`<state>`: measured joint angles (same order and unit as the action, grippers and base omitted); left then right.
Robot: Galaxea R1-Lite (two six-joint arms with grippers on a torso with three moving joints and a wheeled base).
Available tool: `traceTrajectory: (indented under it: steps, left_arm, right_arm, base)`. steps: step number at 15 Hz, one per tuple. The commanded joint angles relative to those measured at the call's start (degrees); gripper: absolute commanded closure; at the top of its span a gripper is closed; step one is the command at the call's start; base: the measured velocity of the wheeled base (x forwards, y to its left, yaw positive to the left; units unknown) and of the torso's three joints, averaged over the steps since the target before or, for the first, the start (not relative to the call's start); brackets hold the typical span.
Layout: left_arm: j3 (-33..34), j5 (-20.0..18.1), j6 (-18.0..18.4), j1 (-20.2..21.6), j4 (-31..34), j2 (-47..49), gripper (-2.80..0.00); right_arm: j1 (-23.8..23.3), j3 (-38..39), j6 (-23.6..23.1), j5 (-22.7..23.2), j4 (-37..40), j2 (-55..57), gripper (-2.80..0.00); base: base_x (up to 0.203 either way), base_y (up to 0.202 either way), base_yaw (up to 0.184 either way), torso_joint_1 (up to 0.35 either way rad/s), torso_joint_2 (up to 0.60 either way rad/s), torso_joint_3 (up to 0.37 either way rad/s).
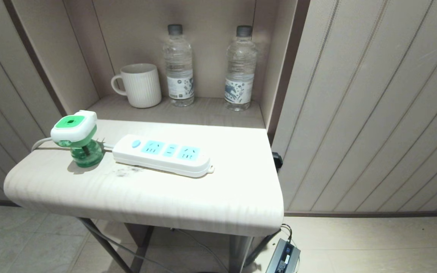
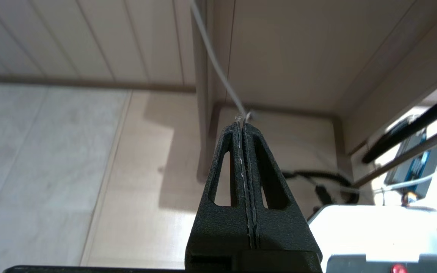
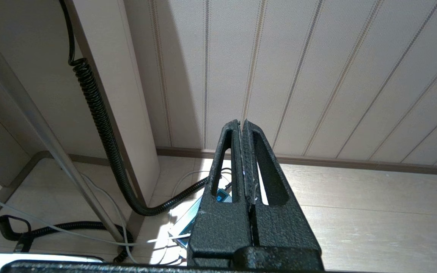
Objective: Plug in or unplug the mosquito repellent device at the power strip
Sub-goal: Pick up the mosquito repellent liquid
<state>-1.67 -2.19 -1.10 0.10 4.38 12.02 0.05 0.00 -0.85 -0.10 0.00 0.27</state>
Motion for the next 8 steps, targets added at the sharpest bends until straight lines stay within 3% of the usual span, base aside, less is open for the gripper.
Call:
traceTrajectory:
  steps: [1,4,6,8]
  left_arm:
    - [-0.2,0.0,0.7,-0.6,0.2,-6.2,0.0]
    - [1.6,0.9,10.1,-0.5,-1.3,-11.9,0.0]
    - [1.7,0.7,9.8,-0.5,-1.5,-12.0,0.0]
    - [1.7,1.2,7.1,-0.5,-1.7,-12.0,0.0]
  right_arm:
    - [0.0,0.0,0.0,0.0,0.0,0.0,0.0]
    - [0.0,0.0,0.0,0.0,0.0,0.0,0.0]
    - [0.0,0.0,0.0,0.0,0.0,0.0,0.0]
    - [0.0,0.0,0.0,0.0,0.0,0.0,0.0]
  base:
    - [0.0,0.0,0.0,0.0,0.0,0.0]
    - [0.0,0.0,0.0,0.0,0.0,0.0]
    - [0.0,0.0,0.0,0.0,0.0,0.0]
    - [0.0,0.0,0.0,0.0,0.0,0.0]
